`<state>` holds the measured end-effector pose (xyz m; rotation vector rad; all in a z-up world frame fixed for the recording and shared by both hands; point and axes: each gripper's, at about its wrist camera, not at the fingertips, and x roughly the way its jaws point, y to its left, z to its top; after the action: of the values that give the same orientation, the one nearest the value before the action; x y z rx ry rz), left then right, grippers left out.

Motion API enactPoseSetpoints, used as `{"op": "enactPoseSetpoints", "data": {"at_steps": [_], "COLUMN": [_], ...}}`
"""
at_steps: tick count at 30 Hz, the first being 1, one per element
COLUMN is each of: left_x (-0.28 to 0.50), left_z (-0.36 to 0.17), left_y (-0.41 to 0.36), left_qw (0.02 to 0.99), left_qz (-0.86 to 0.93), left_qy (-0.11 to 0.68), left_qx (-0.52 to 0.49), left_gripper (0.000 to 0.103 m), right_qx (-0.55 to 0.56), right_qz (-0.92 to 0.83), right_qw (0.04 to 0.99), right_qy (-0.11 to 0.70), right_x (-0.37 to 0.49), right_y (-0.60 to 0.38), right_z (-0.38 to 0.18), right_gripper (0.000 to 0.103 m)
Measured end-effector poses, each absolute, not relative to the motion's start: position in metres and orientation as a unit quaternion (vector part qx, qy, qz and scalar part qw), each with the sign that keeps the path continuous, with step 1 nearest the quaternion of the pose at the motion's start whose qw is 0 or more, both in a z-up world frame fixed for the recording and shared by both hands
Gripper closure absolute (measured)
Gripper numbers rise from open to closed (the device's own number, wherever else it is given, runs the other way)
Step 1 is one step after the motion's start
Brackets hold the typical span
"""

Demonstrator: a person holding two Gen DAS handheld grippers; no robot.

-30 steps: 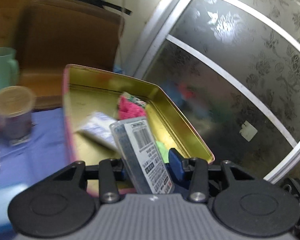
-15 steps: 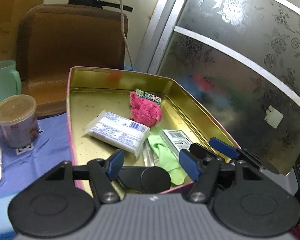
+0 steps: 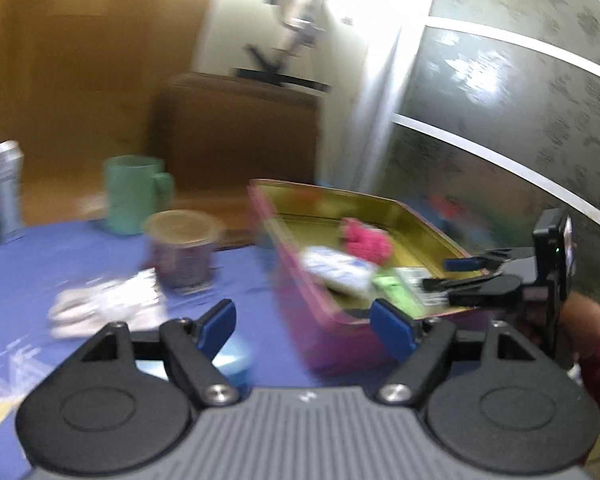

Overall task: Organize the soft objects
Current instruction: 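Move the right gripper toward the clear bag of white earphones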

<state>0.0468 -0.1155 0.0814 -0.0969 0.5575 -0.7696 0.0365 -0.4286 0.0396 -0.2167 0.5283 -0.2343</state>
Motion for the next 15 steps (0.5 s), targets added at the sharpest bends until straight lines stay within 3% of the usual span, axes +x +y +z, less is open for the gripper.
{"op": "enactPoseSetpoints", "data": {"at_steps": [5,11,15], "left_x": [0.054,0.066,0.076], "left_z": [0.062,0.042,0.023], "left_y": [-0.048,0.014,0.039], "left_qw": [0.908,0.934,0.934], "left_qz": [-0.289,-0.177,-0.145], "left_qy": [0.292,0.297,0.307], "left_qx": [-0.08,-0.088,-0.108], "left_gripper": [0.026,0.026,0.026], "right_qx": [-0.126,-0.047,-0.003], "right_qz": [-0.212,-0.08,0.056], "right_qw": [0.94,0.983,0.987], "right_qy": [0.235,0.155,0.149], "right_x": [0.039,0.024,0.045], "right_y": [-0.451,-0.402,-0.341], "right_z": [0.047,0.075,0.084], "right_gripper": [0.043,0.043,0.043]}}
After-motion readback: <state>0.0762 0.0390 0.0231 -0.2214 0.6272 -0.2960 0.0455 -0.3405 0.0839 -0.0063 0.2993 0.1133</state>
